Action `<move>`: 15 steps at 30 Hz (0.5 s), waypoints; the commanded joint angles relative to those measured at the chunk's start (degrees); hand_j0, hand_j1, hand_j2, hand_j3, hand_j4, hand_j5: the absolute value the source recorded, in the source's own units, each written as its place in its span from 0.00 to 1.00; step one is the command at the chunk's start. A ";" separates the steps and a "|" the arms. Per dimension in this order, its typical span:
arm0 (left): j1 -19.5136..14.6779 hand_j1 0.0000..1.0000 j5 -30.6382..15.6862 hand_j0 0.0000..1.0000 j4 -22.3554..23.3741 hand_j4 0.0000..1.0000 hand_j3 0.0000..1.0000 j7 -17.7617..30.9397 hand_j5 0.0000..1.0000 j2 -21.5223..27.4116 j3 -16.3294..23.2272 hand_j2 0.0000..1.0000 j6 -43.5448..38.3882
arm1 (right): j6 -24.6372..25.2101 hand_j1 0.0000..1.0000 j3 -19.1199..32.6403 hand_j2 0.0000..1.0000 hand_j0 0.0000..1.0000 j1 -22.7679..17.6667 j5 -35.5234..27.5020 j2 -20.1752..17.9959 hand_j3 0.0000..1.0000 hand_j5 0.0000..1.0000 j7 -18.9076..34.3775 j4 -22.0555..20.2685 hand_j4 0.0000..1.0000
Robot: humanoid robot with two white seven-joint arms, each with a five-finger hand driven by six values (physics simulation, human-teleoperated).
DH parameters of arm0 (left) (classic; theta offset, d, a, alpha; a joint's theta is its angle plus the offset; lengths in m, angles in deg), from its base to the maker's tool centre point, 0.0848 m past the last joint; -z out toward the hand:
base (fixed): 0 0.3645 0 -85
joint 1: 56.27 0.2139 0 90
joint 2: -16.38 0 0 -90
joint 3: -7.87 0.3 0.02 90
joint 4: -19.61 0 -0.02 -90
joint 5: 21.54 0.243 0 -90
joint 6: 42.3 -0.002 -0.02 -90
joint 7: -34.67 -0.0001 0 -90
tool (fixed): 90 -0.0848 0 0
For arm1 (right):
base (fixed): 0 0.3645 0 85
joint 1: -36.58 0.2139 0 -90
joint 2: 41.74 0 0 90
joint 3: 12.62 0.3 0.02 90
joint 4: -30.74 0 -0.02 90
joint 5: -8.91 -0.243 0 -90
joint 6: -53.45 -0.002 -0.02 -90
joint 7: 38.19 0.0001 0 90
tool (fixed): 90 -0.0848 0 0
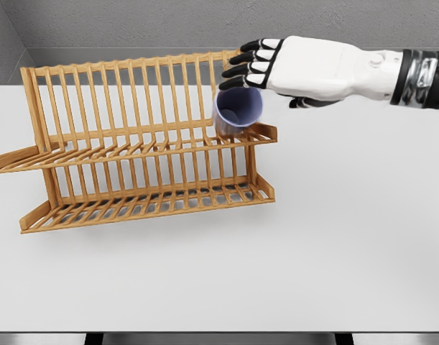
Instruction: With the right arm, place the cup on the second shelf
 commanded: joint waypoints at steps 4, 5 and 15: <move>0.00 1.00 -0.02 1.00 -0.01 1.00 1.00 0.01 1.00 0.00 0.01 1.00 0.01 | -3.13 1.00 7.79 1.00 1.00 -2.19 -0.39 -3.30 1.00 1.00 -0.03 0.03 1.00; 0.00 1.00 -0.02 1.00 -0.01 1.00 1.00 0.01 1.00 0.00 0.01 1.00 0.01 | -3.51 1.00 10.16 1.00 1.00 -4.30 -0.39 -4.88 1.00 1.00 -0.03 0.03 1.00; 0.00 1.00 -0.02 1.00 -0.01 1.00 1.00 0.01 1.00 0.00 0.01 1.00 0.01 | -3.51 1.00 28.62 1.00 1.00 -20.74 -0.39 4.79 1.00 1.00 -0.03 -0.05 1.00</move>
